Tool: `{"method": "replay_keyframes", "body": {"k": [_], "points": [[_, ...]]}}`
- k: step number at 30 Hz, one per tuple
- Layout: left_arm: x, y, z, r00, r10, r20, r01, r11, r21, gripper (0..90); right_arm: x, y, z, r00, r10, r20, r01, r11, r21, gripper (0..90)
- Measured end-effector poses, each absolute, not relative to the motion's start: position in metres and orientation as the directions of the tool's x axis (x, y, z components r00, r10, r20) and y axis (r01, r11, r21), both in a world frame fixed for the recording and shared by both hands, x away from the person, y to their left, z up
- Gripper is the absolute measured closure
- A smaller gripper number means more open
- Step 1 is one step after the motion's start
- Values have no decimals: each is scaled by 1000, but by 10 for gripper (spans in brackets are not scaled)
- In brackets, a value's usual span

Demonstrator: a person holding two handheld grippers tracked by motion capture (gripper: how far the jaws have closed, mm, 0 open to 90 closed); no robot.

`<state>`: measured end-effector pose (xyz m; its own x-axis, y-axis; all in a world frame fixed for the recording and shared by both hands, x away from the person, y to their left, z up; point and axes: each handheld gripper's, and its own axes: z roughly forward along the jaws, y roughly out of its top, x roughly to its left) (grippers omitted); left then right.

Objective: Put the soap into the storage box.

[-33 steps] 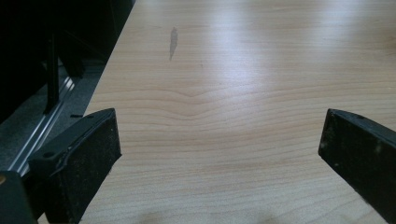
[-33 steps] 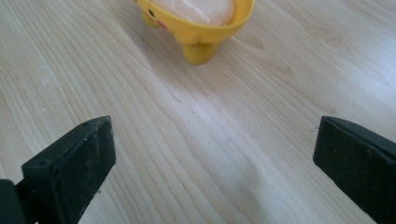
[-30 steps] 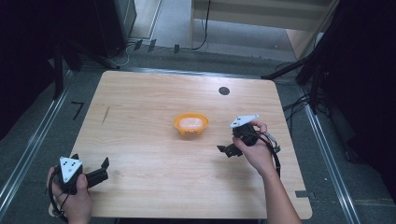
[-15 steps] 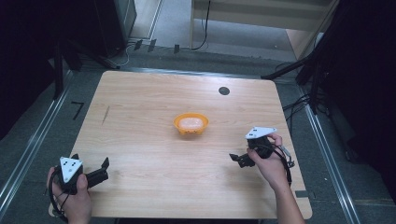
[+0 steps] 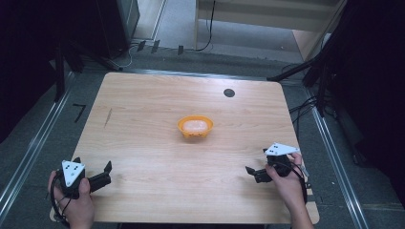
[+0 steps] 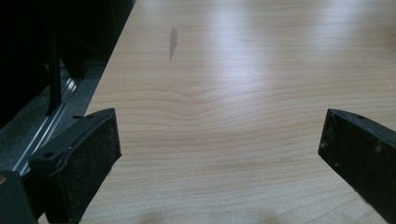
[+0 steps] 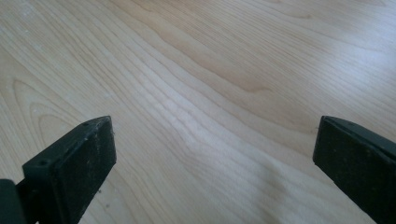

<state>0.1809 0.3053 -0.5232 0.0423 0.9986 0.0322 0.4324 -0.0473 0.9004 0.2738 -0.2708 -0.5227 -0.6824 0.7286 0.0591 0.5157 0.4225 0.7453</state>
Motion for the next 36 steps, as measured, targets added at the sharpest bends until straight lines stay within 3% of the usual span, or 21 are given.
{"method": "replay_keyframes", "body": {"k": [36], "points": [[180,304,-523,55,998,41,439,-61,896,0,195,-343,-550,-558,829,43,452,260,853,0]]}}
